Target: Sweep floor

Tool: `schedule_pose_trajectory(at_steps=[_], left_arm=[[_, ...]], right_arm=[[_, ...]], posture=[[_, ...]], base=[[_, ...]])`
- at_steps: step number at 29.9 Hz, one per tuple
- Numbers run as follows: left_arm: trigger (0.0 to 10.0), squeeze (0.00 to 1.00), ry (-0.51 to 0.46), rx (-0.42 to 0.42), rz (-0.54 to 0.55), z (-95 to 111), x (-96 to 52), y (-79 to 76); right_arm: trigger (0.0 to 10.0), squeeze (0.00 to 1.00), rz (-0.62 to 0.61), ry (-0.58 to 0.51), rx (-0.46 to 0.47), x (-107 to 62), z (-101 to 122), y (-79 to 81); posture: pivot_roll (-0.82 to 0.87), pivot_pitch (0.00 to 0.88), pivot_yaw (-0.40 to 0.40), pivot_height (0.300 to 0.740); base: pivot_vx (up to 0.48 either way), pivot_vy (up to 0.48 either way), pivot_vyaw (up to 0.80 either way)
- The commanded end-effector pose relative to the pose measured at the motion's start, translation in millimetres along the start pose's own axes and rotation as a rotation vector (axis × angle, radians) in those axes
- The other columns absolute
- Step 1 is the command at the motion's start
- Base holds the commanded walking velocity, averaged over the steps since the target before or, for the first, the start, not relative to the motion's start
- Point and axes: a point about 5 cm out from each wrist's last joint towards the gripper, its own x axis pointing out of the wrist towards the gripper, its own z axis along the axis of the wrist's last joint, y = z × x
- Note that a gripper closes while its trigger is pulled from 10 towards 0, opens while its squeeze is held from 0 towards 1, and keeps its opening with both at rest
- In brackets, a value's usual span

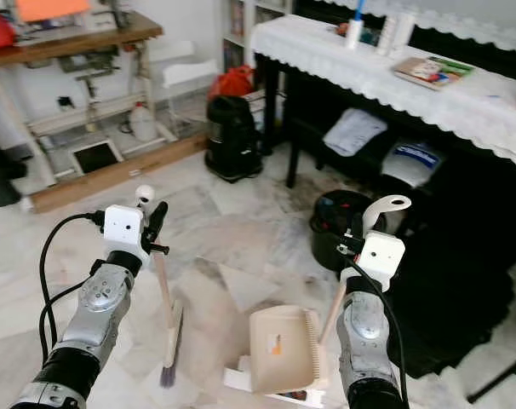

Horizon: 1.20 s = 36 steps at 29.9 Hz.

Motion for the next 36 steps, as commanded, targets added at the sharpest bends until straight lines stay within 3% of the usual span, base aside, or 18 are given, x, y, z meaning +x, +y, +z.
schedule_pose_trajectory(at_steps=[1,11,17,36], left_arm=[[10.0,0.00,-0.046,0.014,0.000,9.7,4.2,2.0],[10.0,0.00,-0.040,0.016,0.008,8.6,4.1,2.0],[10.0,0.00,-0.042,0.021,0.025,9.8,6.4,5.4],[10.0,0.00,-0.043,0.030,0.031,8.3,5.7,6.1]], right_arm=[[10.0,0.00,0.007,-0.028,0.016,3.0,6.2,3.6],[10.0,0.00,0.015,-0.023,0.009,3.1,5.5,2.8],[10.0,0.00,0.025,-0.015,0.019,7.7,6.8,5.9],[10.0,0.00,0.032,-0.017,-0.019,6.2,5.3,5.3]], posture=[[0.10,0.000,-0.021,0.740],[0.11,0.000,-0.025,0.740],[0.11,0.000,-0.027,0.740],[0.11,0.000,-0.025,0.740]], base=[[0.000,0.000,-0.60],[0.000,0.000,-0.06],[0.000,0.000,-0.73],[0.038,0.000,0.00]])
